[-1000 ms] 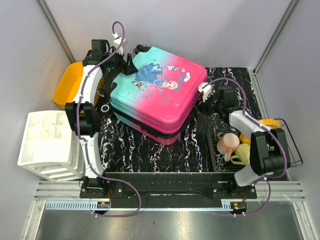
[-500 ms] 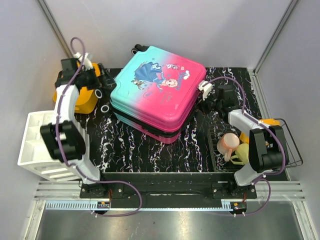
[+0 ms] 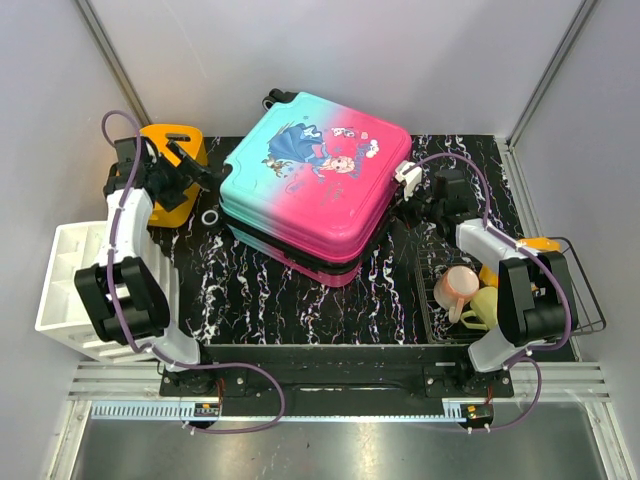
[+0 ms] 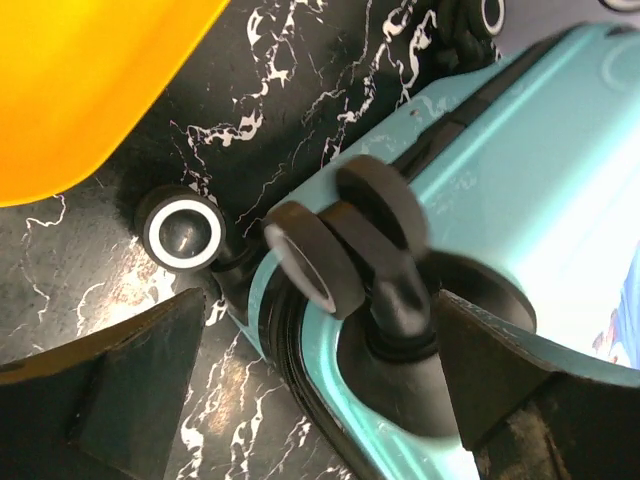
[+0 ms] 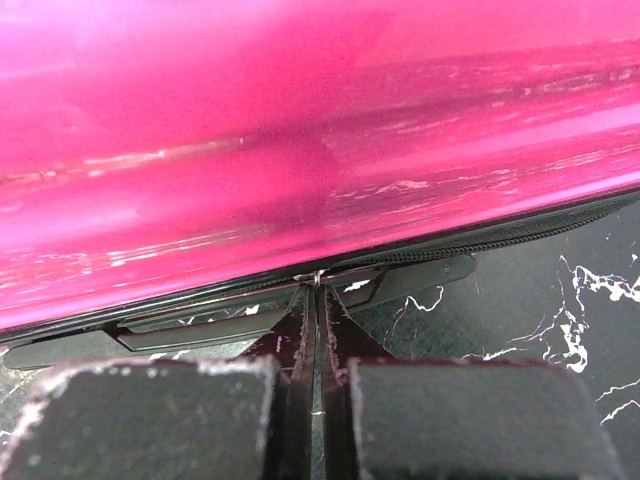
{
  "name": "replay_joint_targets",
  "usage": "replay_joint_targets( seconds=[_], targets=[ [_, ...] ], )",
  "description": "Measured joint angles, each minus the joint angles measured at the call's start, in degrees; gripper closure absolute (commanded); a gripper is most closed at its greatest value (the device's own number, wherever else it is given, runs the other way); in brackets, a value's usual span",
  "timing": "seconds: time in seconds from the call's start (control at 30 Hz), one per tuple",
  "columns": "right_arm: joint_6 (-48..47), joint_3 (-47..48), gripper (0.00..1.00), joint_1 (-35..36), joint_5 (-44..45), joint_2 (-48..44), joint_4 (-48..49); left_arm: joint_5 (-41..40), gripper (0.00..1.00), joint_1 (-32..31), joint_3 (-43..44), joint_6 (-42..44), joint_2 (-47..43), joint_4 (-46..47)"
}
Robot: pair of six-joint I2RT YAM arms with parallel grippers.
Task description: Open, take out, and arrange the luggage
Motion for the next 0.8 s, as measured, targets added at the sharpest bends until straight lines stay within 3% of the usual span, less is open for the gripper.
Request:
replay_joint_targets(
  seconds=[0.3,0.6,0.67,0.8],
  targets=[
    [-1.4,0.0,1.0,0.1,0.0,-0.2,-0.1,1.3,0.01,0.4,-3.1,-14.0,4.2,9.6],
    [-2.4,-0.9,1.0,0.4,0.7,-1.1,0.0,4.4,0.01,-1.2,-4.0,-21.2,5.1,15.9],
    [-2.5,-0.9,1.0,0.6,1.0,-1.1,0.0,4.7,0.05,-1.9,-4.0,-21.7,5.5,16.2],
    [-2.5,-1.0,1.0,0.8,1.2,-1.2,0.0,5.6,0.23,-2.8,-3.8,-23.1,7.5,17.0]
  ],
)
